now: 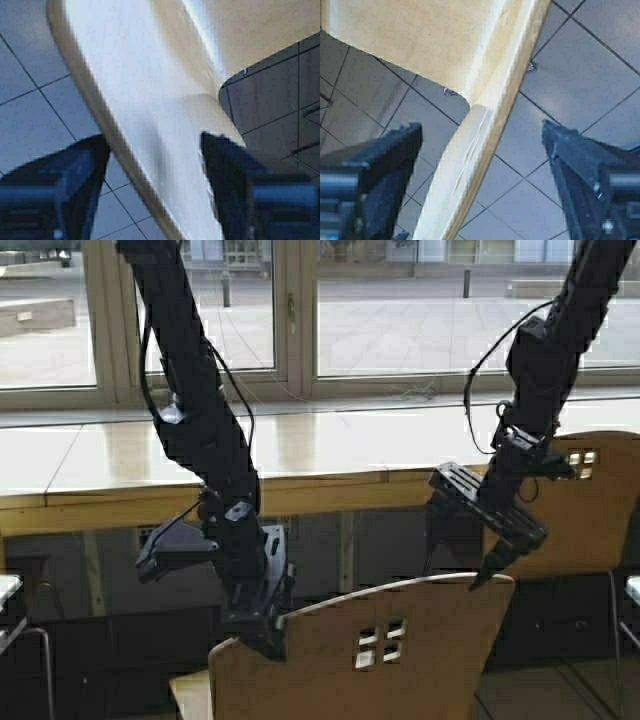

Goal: Push the chairs under the table

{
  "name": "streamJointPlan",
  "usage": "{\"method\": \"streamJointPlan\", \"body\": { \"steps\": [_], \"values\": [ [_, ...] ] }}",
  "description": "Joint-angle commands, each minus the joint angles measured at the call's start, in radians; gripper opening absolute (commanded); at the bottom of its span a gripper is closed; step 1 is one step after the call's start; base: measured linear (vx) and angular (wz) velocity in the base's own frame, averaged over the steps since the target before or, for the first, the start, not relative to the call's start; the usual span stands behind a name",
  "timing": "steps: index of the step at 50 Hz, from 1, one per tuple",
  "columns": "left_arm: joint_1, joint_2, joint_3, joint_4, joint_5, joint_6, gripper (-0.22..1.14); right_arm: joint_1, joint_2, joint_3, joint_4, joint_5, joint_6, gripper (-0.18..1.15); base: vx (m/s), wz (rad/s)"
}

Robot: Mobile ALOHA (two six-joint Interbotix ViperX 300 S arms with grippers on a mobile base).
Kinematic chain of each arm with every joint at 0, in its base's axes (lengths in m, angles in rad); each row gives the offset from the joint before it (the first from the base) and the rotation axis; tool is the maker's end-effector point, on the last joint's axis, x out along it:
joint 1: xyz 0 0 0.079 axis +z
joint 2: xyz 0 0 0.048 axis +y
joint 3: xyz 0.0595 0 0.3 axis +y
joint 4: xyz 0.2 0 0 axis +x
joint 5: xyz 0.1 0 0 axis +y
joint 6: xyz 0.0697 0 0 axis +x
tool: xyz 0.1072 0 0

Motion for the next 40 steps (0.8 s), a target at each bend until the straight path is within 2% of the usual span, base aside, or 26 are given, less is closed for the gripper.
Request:
{"method": "streamJointPlan", "body": {
  "steps": [1,29,34,36,40],
  "values": [
    [-0.003,0.012,-0.032,-0.003,-0.003,-0.002,0.89,0.0,0.021,-0.048,0.003,0.011,-0.002,1.02,0.02,0.02],
    [-0.003,0.118,-0.11,-0.003,-0.003,0.002,0.88,0.0,0.198,-0.137,0.0,0.023,-0.008,0.99,0.03,0.02],
    [-0.003,0.124,-0.117,-0.003,-0.002,0.0,0.78,0.0,0.207,-0.146,-0.006,0.023,-0.011,0.85,0.03,0.02],
    [-0.002,0.126,-0.12,-0.003,-0.003,0.0,0.7,0.0,0.21,-0.152,-0.008,0.025,-0.012,0.75,0.03,0.03],
    [0.002,0.127,-0.12,-0.002,-0.003,0.0,0.43,0.0,0.21,-0.16,-0.009,0.031,-0.012,0.47,0.03,0.03]
  ]
}}
